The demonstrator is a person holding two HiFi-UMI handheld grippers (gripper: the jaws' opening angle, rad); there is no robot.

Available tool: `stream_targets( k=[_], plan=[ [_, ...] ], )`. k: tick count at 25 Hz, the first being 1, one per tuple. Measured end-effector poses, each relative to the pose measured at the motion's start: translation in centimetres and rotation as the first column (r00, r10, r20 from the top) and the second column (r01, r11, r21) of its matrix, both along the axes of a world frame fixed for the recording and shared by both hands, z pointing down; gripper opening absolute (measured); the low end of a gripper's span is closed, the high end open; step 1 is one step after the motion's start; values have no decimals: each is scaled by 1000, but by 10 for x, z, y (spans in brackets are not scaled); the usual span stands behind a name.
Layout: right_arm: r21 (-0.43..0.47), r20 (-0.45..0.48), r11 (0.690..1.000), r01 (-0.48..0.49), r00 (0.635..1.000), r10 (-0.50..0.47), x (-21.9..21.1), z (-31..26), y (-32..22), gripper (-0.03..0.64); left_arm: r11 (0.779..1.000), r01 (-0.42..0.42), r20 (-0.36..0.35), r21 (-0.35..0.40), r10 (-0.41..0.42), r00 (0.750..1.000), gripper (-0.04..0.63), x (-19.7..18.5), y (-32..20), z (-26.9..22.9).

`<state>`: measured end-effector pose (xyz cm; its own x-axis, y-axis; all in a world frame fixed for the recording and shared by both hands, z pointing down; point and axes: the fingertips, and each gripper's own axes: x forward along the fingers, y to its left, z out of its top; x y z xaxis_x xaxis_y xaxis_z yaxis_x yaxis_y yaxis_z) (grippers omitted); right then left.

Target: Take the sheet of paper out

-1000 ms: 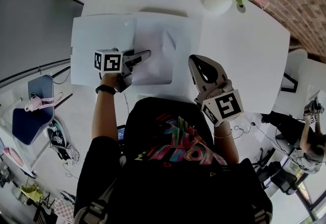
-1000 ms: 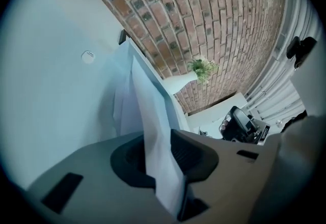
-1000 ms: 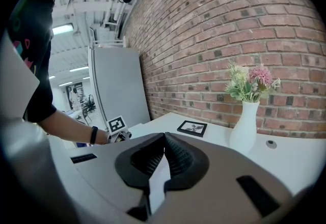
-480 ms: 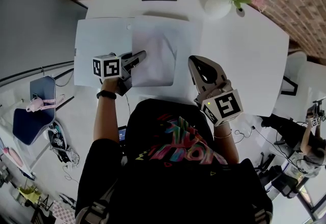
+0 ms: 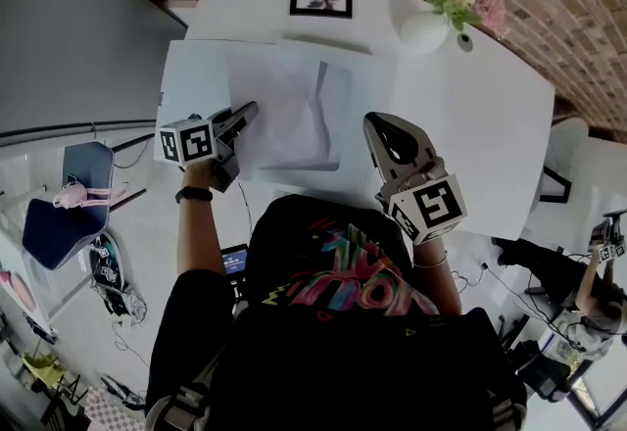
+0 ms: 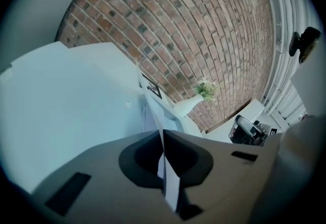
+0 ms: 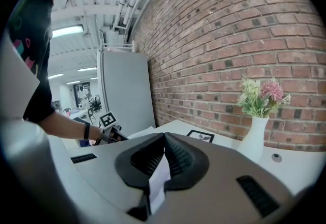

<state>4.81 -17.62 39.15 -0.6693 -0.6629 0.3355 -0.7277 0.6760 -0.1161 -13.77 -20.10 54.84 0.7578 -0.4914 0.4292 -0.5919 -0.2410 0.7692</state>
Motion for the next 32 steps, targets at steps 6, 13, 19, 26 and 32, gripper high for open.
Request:
stream_targets(
  k=[6,13,19,26,32],
  plan=[
    [29,-11,998,58,998,-58,-12,-10,5,21,996,61,25,68,-63,998,23,-27,10,-32],
    [70,9,996,55,998,-55,-14,-31,6,21,983,84,27,162,-90,996,23,-30,25,-79],
    [131,33,991,31,999,-35,-11,-57,4,21,950,52,7,308,-57,998,23,-13,24,-139],
    [176,35,984,-23,999,17,8,-74,8,21,876,-39,67,481,8,998,23,43,21,-189],
    [202,35,975,-97,995,91,35,-86,16,21,808,-112,140,578,37,989,23,88,23,-212]
  ],
)
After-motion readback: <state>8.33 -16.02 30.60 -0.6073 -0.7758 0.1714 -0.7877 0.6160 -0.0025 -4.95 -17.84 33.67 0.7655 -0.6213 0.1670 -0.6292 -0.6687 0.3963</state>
